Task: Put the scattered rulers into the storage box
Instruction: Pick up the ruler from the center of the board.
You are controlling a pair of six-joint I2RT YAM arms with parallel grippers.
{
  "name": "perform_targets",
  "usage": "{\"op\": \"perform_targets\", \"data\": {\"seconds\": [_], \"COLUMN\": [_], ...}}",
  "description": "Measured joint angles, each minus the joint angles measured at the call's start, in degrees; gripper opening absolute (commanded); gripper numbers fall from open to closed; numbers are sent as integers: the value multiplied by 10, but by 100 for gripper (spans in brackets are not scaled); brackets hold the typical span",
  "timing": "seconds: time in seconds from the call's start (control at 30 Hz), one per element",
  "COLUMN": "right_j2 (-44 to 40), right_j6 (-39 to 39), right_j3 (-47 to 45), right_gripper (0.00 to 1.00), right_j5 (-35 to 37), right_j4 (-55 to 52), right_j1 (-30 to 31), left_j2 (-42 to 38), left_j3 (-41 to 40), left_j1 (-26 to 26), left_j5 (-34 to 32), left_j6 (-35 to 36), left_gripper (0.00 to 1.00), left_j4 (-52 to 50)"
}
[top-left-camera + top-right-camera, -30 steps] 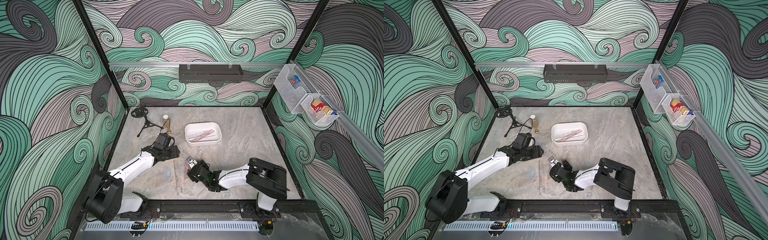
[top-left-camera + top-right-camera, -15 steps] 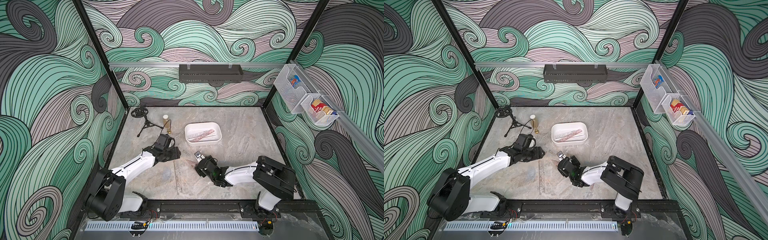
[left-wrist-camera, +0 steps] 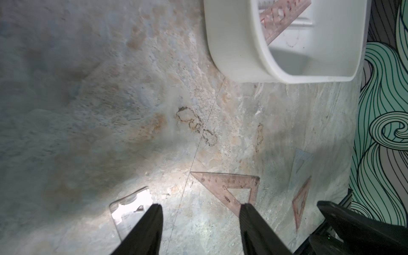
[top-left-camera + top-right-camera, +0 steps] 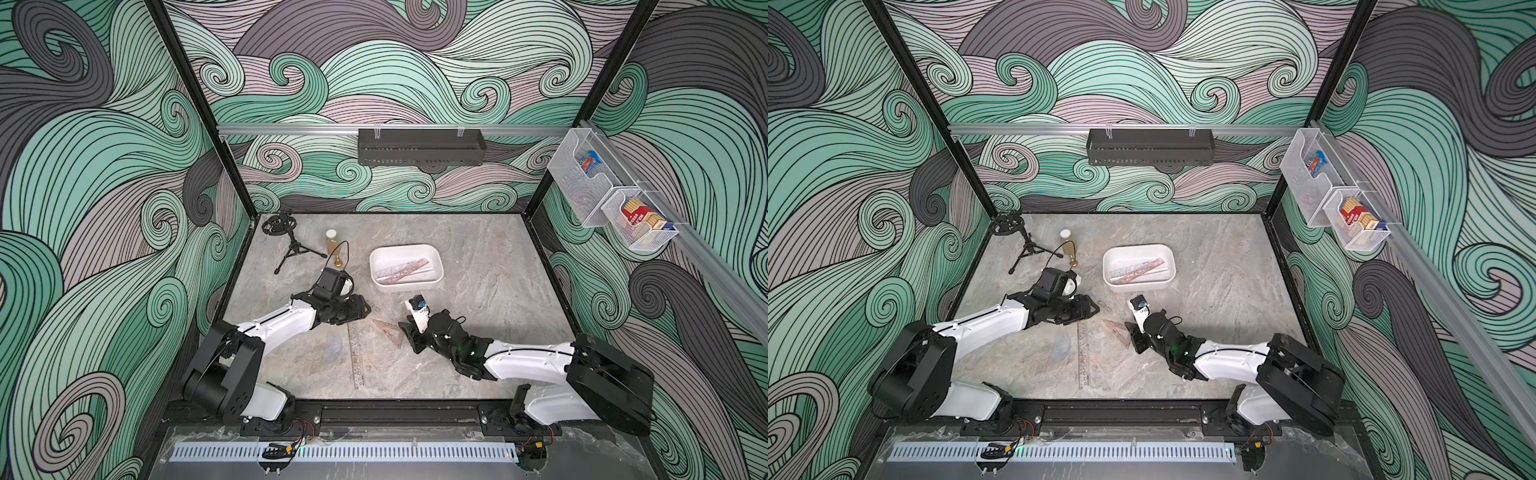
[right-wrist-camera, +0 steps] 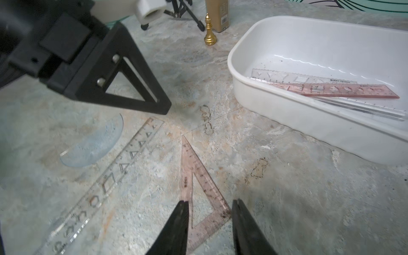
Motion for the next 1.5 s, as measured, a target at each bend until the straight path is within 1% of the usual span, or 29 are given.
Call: {"op": "perform_targets", "data": {"seconds": [0.13,0.2,0.3,0.47,0.6,0.83,1.07,1.17,1.23,1.4,1.5], "right_j2": [5,12,22,49,75,96,118,112,96,33,24], "right_j6": [15,22,26,28,29,31,35,35,35,34,33], "right_j3": [-32,-41,-49,-53,-57,-58,-57,-57,-57,-58,-64], "right_gripper": [23,18,16,11,9,4,2,3,5,5,4], "right_j5": [-31,-50,-69,-75,-76,-89,-103,-103,-103,-100,-99], "right_j4": [27,43,67,103,121,147,158,152,143,128,133], "right_j1": [-5,-14,-27,-32,-32,-32,-32,-32,-32,-32,-32], "left_j2": [30,38,53,80,89,97,101,101,101,95,87], "left_j3": [5,10,16,26,30,30,30,30,30,30,30], "left_j1": [0,0,0,0,0,-1,-1,-1,-1,-1,-1], "left_j5": [16,24,36,45,47,48,54,60,63,63,64], "left_j6": [0,1,0,2,2,2,3,3,5,13,15], "left_gripper": [60,60,60,60,59,60,60,60,60,61,60], "left_j4": [6,14,27,38,44,48,50,50,50,46,48]}}
